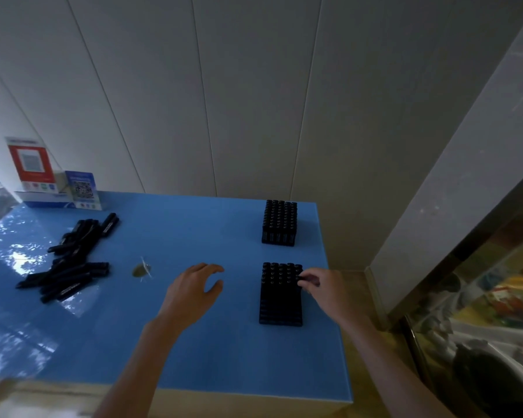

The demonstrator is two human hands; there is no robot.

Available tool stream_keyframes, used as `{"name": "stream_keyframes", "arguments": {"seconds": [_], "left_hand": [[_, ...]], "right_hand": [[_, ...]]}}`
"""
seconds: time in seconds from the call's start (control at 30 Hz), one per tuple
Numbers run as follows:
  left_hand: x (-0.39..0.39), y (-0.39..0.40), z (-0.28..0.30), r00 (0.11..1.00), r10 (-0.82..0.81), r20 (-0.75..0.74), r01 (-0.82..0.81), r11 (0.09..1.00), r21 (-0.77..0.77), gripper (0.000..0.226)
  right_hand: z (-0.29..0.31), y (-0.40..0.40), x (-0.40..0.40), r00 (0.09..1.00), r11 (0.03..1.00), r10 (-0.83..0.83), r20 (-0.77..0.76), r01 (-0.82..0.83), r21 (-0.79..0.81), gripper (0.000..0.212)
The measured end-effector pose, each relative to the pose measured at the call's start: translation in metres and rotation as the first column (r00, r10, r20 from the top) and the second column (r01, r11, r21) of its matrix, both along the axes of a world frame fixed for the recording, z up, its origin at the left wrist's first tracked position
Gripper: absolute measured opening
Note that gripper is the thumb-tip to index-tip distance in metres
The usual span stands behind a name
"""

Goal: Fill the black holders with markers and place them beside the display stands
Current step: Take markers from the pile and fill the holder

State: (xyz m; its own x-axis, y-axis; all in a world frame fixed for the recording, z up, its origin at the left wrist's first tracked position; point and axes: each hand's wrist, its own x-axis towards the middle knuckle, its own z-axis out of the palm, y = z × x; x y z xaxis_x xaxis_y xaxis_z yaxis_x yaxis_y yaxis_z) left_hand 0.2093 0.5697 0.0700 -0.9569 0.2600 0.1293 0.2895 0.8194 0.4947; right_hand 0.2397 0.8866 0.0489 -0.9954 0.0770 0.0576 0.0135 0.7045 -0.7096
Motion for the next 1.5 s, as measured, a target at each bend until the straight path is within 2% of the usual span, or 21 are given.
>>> {"name": "stream_keyframes", "arguments": {"seconds": [0.3, 0.67, 0.8, 0.93, 1.03, 1.2, 1.5], "left_hand": [[0.002, -0.018, -0.005, 0.998, 0.027, 0.059, -0.030, 0.999, 0.035, 0.026], [0.010, -0.011, -0.002, 0.996, 0.042, 0.078, -0.047, 0.997, 0.062, 0.025], [0.014, -0.008, 0.004, 0.995, 0.051, 0.086, -0.059, 0.993, 0.101, 0.024], [0.021, -0.004, 0.015, 0.994, 0.084, 0.066, -0.093, 0.984, 0.151, 0.022], [0.029, -0.007, 0.026, 0.994, 0.105, 0.033, -0.109, 0.985, 0.135, 0.021], [0.051, -0.026, 0.044, 0.979, 0.204, 0.001, -0.204, 0.979, 0.015, 0.029], [0.096, -0.109, 0.054, 0.933, 0.358, -0.017, -0.353, 0.926, 0.130, 0.026]], "right_hand": [[-0.018, -0.002, -0.001, 0.999, 0.998, -0.026, -0.037, 0.028, 0.052, 0.009], [-0.028, 0.005, 0.000, 0.998, 0.986, 0.048, -0.045, -0.040, 0.164, 0.011], [-0.021, 0.007, 0.005, 0.997, 0.973, 0.054, -0.061, -0.039, 0.228, 0.006], [-0.002, 0.001, 0.005, 0.990, 0.964, 0.124, -0.073, -0.102, 0.244, 0.015], [0.018, -0.016, 0.001, 0.978, 0.956, 0.198, -0.069, -0.177, 0.235, 0.022], [0.048, -0.068, -0.005, 0.936, 0.927, 0.324, -0.138, -0.286, 0.241, 0.025], [0.063, -0.173, -0.005, 0.866, 0.878, 0.467, -0.178, -0.431, 0.210, 0.025]]}}
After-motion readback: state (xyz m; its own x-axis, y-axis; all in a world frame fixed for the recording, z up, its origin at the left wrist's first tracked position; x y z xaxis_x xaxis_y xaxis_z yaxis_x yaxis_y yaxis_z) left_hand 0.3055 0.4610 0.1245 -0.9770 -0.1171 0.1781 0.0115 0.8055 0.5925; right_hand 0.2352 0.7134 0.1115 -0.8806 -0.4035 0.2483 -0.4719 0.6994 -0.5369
